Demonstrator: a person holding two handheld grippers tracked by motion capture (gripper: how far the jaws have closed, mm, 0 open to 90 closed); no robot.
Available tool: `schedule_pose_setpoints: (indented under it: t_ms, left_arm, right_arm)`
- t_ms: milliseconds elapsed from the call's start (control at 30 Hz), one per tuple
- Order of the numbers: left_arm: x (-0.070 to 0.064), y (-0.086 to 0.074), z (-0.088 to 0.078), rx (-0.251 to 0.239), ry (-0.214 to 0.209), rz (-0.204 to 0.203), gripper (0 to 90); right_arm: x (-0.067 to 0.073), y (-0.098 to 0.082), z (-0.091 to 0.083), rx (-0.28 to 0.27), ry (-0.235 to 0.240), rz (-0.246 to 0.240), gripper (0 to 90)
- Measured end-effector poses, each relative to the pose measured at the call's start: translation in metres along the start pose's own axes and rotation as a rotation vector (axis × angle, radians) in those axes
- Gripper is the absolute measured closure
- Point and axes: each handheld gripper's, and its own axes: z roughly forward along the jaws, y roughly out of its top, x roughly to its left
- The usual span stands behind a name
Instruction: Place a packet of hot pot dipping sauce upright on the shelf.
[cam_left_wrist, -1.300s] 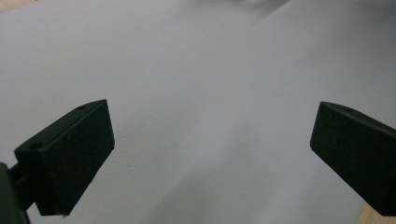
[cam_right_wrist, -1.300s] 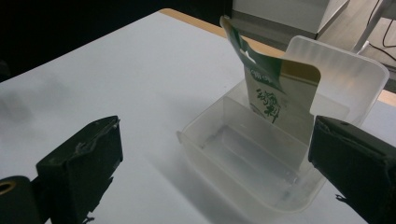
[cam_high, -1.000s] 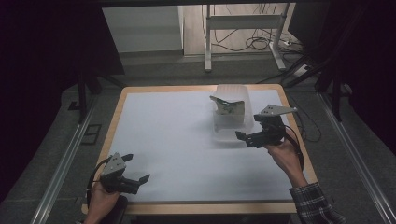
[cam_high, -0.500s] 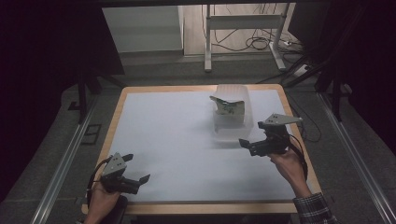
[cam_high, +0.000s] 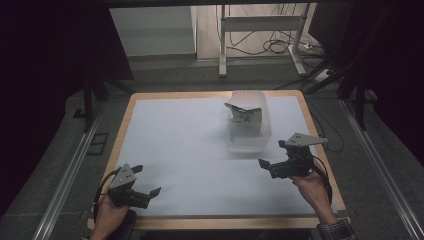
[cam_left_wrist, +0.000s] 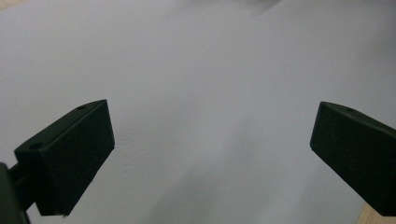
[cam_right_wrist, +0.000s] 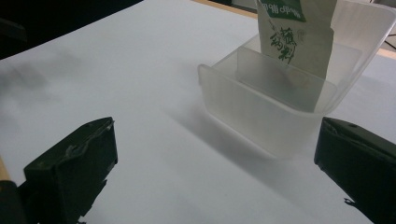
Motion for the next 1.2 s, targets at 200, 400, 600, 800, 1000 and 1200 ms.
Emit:
schedule_pose_setpoints:
  t_ms: [200, 400, 600, 800, 1000, 1200]
  left_arm:
    - [0.000, 0.000, 0.000, 0.003, 0.001, 0.003, 0.0]
    - [-0.001, 0.000, 0.000, 0.005, 0.001, 0.006, 0.0]
    - [-0.001, 0.000, 0.001, 0.005, 0.002, 0.006, 0.0]
    - [0.000, 0.000, 0.001, 0.004, 0.004, 0.005, 0.0]
    - [-0.001, 0.001, 0.001, 0.007, 0.005, 0.007, 0.0]
    - [-0.001, 0.001, 0.002, 0.012, 0.005, 0.008, 0.0]
  right_arm:
    - [0.003, -0.008, -0.005, 0.014, -0.009, -0.005, 0.0]
    - [0.006, -0.016, -0.011, 0.031, -0.026, -0.013, 0.0]
    - [0.006, -0.024, -0.019, 0.035, -0.042, -0.008, 0.0]
    - [0.007, -0.031, -0.024, 0.043, -0.057, -0.005, 0.0]
    - [0.007, -0.038, -0.031, 0.043, -0.069, 0.000, 0.0]
    - [0.006, -0.050, -0.036, 0.049, -0.085, 0.009, 0.0]
